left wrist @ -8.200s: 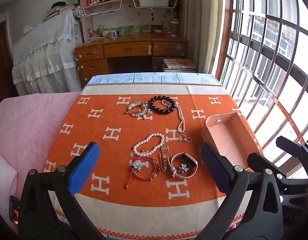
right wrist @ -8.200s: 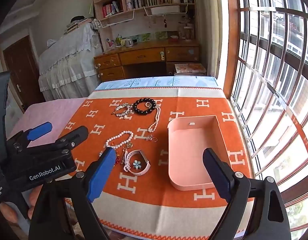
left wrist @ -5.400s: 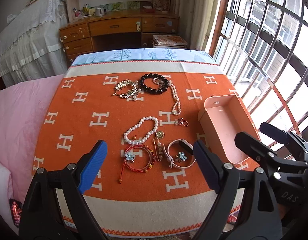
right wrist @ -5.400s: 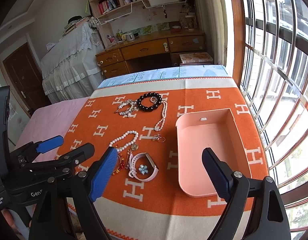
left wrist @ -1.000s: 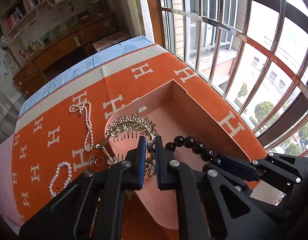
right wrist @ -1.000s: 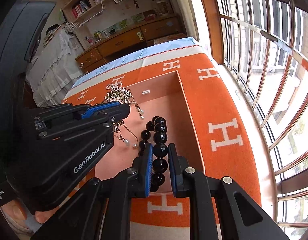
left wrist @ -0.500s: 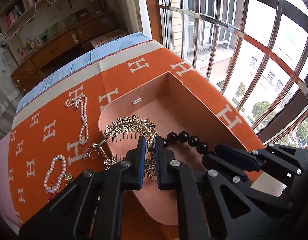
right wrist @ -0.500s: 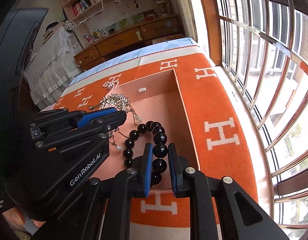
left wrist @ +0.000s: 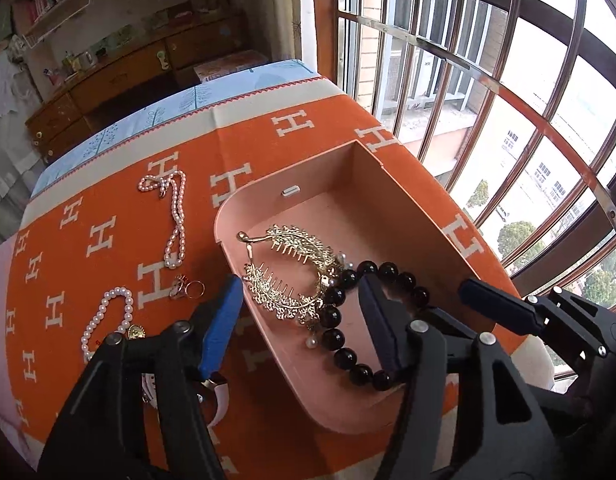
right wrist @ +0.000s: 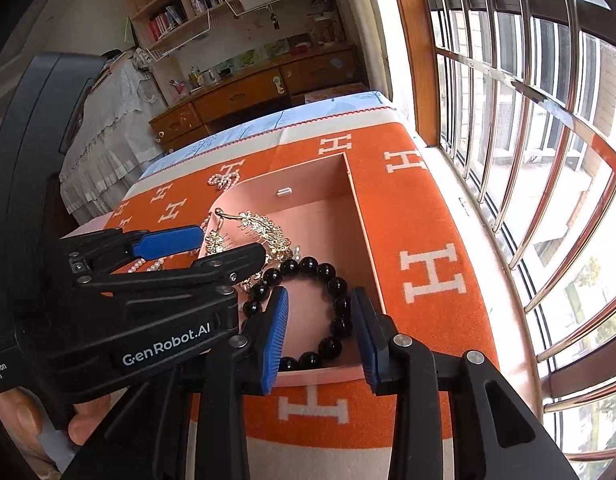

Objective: Organize jewelry
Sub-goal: 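Open the left tool over the tray while the right tool releases the bracelet inside, then withdraw both tools from the tray toward the pearl jewelry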

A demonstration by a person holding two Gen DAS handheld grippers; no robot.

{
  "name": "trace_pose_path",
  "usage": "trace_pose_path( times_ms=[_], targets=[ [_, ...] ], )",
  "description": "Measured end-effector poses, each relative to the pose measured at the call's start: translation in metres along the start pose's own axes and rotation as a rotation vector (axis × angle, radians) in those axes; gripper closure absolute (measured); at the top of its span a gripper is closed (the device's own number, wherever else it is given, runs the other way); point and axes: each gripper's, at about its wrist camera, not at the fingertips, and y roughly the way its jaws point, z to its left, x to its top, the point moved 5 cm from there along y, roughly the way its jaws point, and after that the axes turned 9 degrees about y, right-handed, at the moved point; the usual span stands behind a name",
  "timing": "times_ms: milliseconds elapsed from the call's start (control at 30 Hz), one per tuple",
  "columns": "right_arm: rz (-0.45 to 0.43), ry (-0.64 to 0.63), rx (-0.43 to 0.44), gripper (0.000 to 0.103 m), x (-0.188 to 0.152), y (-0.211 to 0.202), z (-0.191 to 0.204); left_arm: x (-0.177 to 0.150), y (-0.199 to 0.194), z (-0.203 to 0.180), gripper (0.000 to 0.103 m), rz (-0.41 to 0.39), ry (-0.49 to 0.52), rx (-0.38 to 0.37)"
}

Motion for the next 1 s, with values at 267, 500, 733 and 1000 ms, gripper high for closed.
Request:
trace_pose_path(
  times_ms=[267,500,733,1000],
  targets=[
    [0.004,-0.045,0.009,0.07,-0.007,-0.004,0.015,-0.018,-0.017,0.018,0.045,-0.014,-0.043,0.033],
    [-0.014,-0.047,0.019,0.07,-0.007,-0.012,0.022,-0.043,-0.028,0.04,0.045,0.004,-0.08,0.05],
    [0.0,-0.078,0.031,0.07,-0.01,-0.011,0.04,-0.065,-0.038,0.069,0.045,0.007,-0.145,0.073],
    [0.014,-0.124,0.027,0.07,-0.009,-0.002,0.063,-0.09,-0.057,0.138,0.045,0.015,-0.252,0.144]
  ],
)
